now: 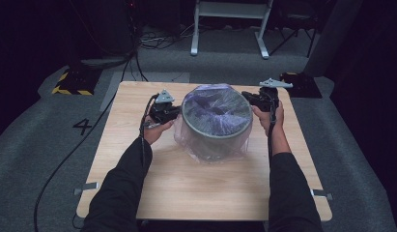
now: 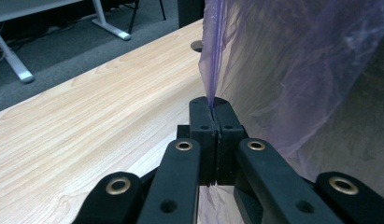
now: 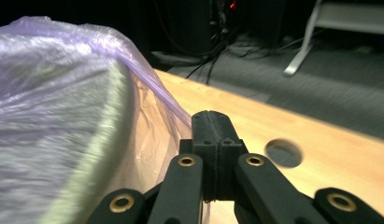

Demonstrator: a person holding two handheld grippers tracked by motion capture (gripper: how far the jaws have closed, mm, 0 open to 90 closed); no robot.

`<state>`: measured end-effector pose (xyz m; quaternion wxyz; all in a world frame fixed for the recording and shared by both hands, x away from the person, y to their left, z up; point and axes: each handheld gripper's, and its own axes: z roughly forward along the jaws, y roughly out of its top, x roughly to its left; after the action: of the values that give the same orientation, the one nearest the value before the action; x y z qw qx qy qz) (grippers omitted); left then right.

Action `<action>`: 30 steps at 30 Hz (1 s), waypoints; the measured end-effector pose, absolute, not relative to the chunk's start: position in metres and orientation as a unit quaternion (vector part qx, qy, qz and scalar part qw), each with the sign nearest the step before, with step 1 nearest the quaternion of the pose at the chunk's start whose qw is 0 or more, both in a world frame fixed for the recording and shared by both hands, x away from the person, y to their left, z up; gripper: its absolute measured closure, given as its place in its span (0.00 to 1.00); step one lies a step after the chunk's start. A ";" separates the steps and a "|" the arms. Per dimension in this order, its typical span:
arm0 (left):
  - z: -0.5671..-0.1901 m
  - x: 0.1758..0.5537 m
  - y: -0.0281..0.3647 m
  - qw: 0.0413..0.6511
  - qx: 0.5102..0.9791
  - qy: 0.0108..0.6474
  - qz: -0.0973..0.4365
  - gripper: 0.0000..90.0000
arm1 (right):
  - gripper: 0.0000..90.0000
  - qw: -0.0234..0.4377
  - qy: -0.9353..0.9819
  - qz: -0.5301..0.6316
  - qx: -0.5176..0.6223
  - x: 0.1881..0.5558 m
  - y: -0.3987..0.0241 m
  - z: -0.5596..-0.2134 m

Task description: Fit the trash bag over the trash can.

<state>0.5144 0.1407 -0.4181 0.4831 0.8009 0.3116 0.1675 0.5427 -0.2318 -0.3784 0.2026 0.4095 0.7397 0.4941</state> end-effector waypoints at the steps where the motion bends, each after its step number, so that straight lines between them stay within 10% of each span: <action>1: -0.418 0.515 0.140 0.479 0.804 0.308 0.169 0.99 | 1.00 0.186 0.741 0.497 0.412 0.544 -0.233 -0.381; 30: -0.459 0.483 0.150 0.435 0.838 0.280 0.173 0.99 | 1.00 0.164 0.776 0.449 0.411 0.512 -0.257 -0.442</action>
<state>0.4828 0.1501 -0.4593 0.4353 0.8380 0.2803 0.1726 0.5123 -0.2572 -0.4421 0.1637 0.4111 0.7764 0.4487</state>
